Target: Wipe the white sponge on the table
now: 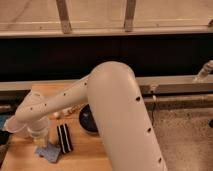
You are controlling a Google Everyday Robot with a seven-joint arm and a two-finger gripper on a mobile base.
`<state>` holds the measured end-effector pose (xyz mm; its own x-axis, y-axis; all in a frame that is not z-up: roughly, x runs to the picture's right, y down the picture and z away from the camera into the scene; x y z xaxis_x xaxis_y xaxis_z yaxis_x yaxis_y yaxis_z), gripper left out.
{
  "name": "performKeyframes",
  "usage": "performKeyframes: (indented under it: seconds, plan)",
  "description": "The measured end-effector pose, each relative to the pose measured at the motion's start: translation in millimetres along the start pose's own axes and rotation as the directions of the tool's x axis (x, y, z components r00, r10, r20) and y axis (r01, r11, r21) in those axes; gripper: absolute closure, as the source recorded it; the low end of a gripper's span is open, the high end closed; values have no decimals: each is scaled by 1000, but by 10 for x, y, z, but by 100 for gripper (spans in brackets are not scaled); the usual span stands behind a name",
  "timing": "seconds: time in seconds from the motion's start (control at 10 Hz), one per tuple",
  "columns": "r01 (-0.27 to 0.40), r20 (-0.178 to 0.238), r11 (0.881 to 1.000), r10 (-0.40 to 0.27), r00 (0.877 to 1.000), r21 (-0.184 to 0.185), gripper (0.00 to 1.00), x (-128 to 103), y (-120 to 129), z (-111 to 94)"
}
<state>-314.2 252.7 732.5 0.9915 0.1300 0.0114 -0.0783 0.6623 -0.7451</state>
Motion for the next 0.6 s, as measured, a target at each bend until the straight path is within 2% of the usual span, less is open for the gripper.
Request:
performKeyframes:
  seconds: [0.3, 0.5, 0.6]
  plan:
    - [44, 11, 998, -44, 999, 37, 100, -359, -260, -102]
    - [102, 30, 993, -104, 994, 58, 100, -666, -284, -188]
    - [124, 36, 990, -127, 991, 61, 100, -753, -210, -202]
